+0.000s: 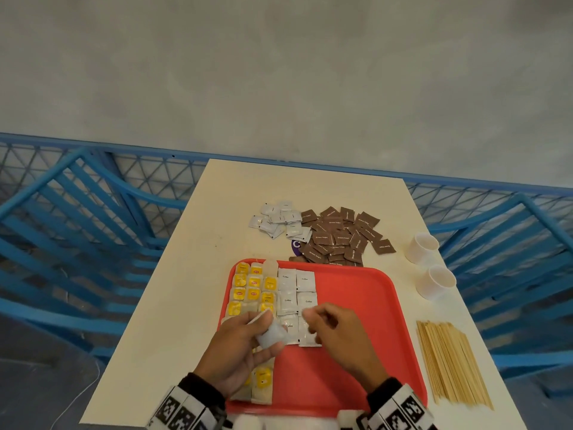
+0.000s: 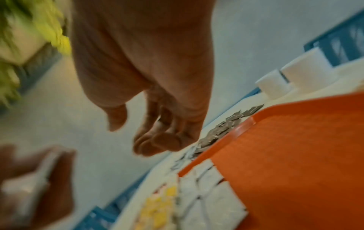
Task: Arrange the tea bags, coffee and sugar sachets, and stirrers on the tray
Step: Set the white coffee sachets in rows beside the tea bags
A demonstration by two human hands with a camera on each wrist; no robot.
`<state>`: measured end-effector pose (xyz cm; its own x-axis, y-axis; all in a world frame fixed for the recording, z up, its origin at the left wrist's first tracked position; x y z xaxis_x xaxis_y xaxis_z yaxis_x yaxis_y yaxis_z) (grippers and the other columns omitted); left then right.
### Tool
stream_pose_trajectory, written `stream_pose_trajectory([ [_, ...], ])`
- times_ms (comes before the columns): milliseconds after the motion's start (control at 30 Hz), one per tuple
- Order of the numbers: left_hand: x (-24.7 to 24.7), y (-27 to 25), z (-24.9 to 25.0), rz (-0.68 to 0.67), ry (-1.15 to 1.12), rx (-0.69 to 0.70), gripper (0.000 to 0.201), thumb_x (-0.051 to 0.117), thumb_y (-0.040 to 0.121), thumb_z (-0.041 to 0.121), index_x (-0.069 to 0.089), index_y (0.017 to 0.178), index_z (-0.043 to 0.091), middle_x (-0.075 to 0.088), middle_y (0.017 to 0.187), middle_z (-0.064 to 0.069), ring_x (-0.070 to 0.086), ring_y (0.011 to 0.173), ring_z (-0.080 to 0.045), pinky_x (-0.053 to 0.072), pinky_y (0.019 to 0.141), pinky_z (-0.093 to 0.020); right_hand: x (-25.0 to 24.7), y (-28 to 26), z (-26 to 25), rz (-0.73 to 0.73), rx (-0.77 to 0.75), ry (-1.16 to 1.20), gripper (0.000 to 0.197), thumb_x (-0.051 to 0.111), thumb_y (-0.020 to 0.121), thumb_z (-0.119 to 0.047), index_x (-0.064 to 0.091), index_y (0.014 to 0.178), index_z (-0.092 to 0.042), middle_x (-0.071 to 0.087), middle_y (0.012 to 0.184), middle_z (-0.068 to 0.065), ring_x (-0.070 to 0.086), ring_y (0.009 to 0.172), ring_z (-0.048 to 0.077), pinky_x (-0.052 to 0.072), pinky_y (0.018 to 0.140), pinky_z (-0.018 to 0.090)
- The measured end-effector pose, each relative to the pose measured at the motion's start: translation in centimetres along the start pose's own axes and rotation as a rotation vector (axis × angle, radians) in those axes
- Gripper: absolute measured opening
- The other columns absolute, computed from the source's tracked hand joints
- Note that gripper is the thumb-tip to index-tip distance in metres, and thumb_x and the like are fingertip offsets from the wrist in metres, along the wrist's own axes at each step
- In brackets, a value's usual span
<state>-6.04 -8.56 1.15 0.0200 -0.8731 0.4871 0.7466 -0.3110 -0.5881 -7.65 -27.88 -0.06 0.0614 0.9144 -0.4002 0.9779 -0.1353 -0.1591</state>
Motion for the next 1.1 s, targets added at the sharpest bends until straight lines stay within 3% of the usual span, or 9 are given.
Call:
stream_pose_trajectory([
  [100,1.6,-0.4,0.1,-0.016,0.0,-0.008,0.013,0.071,0.086,0.02,0.067,0.086,0.008,0.07,0.082,-0.008,0.067,0.067,-0.016,0.056,0.05,-0.022,1.0,-1.4,-3.5,-0.21,-0.089,0.116,0.023,0.07,0.09,-0.037,0.072,0.077,-0.019,0.07,0.071,-0.002,0.059,0.061,0.008,0.048,0.06,0.021],
  [200,2.3,-0.6,0.5,0.012,0.103,0.059,0.011,0.07,0.088,0.02,0.072,0.086,0.01,0.071,0.081,-0.006,0.064,0.063,-0.011,0.05,0.045,-0.02,0.5,-1.7,-3.7,-0.175,-0.098,0.152,0.02,0.074,0.087,-0.034,0.073,0.073,-0.018,0.069,0.064,-0.003,0.057,0.059,0.006,0.046,0.06,0.021],
  [367,1.7,-1.2,1.3,0.048,0.3,0.18,0.024,0.072,0.087,0.032,0.076,0.092,0.008,0.071,0.079,-0.006,0.062,0.071,-0.015,0.048,0.051,-0.026,-0.1,-2.4,-3.1,-0.101,-0.107,0.23,0.026,0.075,0.084,-0.034,0.073,0.073,-0.011,0.067,0.063,-0.002,0.057,0.057,0.005,0.044,0.059,0.02],
  [467,1.6,-1.7,1.5,0.045,0.391,0.248,0.022,0.075,0.084,0.026,0.074,0.088,0.004,0.064,0.071,-0.01,0.062,0.065,-0.015,0.05,0.05,-0.027,-0.3,-2.7,-2.9,-0.075,-0.103,0.251,0.032,0.072,0.086,-0.036,0.073,0.077,-0.005,0.063,0.061,0.0,0.055,0.056,0.005,0.042,0.058,0.02],
  [633,1.7,-1.9,2.0,-0.003,0.578,0.309,0.017,0.076,0.085,0.018,0.073,0.082,0.001,0.061,0.066,-0.011,0.059,0.059,-0.016,0.05,0.05,-0.028,-0.3,-2.9,-3.9,-0.105,-0.141,0.231,0.025,0.07,0.091,-0.03,0.071,0.072,-0.014,0.056,0.062,-0.007,0.046,0.06,0.008,0.038,0.058,0.022],
  [733,1.5,-1.7,2.3,0.016,0.604,0.362,0.018,0.075,0.087,0.023,0.074,0.084,0.005,0.067,0.072,-0.012,0.064,0.065,-0.017,0.054,0.054,-0.029,0.0,-2.7,-3.7,-0.058,-0.104,0.266,0.022,0.072,0.091,-0.023,0.071,0.073,-0.01,0.054,0.059,-0.008,0.044,0.057,0.008,0.037,0.056,0.025],
  [833,1.7,-1.7,1.7,-0.04,0.664,0.315,0.025,0.074,0.087,0.033,0.073,0.079,0.009,0.07,0.073,-0.008,0.066,0.068,-0.015,0.054,0.056,-0.029,0.3,-2.7,-3.5,-0.034,-0.073,0.329,0.022,0.072,0.09,-0.021,0.07,0.078,-0.003,0.055,0.06,-0.003,0.045,0.057,0.01,0.038,0.054,0.027],
  [967,1.0,-1.4,1.0,0.008,0.593,0.344,0.023,0.071,0.091,0.027,0.073,0.078,0.008,0.064,0.07,-0.005,0.06,0.065,-0.013,0.053,0.057,-0.029,0.8,-2.7,-3.3,-0.05,-0.039,0.309,0.025,0.073,0.089,-0.022,0.068,0.083,0.002,0.059,0.062,-0.001,0.055,0.056,0.01,0.042,0.053,0.022],
  [1100,0.6,-0.6,0.4,0.031,0.588,0.337,0.015,0.071,0.091,0.02,0.075,0.08,0.01,0.064,0.067,-0.005,0.059,0.062,-0.012,0.054,0.056,-0.029,1.3,-2.3,-2.2,-0.079,0.027,0.269,0.029,0.074,0.088,-0.023,0.066,0.085,0.005,0.058,0.059,0.003,0.052,0.057,0.015,0.04,0.051,0.025],
])
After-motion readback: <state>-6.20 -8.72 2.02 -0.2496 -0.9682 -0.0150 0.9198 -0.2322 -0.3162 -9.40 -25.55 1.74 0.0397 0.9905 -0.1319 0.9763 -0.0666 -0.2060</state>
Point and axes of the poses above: each hand's wrist, its own y-axis towards the middle knuckle, its own x-axis out of the palm, z = x × y, the point moved 4 cm from there along y, towards the middle knuckle
